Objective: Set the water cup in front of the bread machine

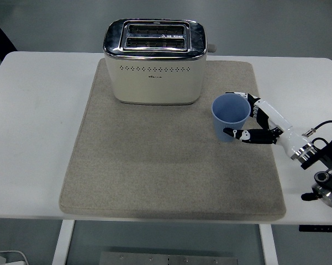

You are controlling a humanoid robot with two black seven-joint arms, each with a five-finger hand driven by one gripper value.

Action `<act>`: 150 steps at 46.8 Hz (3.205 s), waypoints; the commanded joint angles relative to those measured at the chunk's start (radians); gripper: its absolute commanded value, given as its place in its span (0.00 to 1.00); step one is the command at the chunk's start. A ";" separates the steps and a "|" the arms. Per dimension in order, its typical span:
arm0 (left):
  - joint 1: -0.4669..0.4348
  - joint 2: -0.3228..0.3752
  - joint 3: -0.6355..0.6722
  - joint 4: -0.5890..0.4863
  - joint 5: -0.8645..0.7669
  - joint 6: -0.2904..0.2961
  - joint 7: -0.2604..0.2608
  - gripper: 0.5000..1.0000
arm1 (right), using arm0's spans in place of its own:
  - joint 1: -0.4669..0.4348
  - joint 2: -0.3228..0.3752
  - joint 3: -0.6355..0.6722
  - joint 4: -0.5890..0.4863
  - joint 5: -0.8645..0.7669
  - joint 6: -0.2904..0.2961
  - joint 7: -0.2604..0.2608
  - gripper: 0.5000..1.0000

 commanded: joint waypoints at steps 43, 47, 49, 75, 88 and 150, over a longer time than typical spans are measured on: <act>-0.001 0.000 0.000 0.000 0.000 0.000 0.000 1.00 | 0.192 0.476 -0.112 -0.354 0.032 0.022 -0.053 0.00; 0.000 0.000 0.000 0.000 0.000 0.000 0.000 1.00 | 0.193 0.486 -0.111 -0.367 0.032 0.028 -0.053 0.00; 0.000 0.000 0.000 0.000 0.000 -0.002 0.000 1.00 | 0.193 0.490 -0.109 -0.368 0.032 0.031 -0.053 0.00; -0.001 0.000 0.000 0.000 0.000 0.000 0.000 1.00 | 0.193 0.493 -0.102 -0.368 0.061 0.029 -0.065 0.84; 0.000 0.000 0.000 0.000 0.000 0.000 0.000 1.00 | 0.192 0.491 -0.105 -0.368 0.061 0.031 -0.065 0.84; 0.000 0.000 0.000 -0.001 0.000 0.000 0.000 1.00 | 0.161 0.174 -0.048 -0.423 0.234 0.095 -0.064 0.84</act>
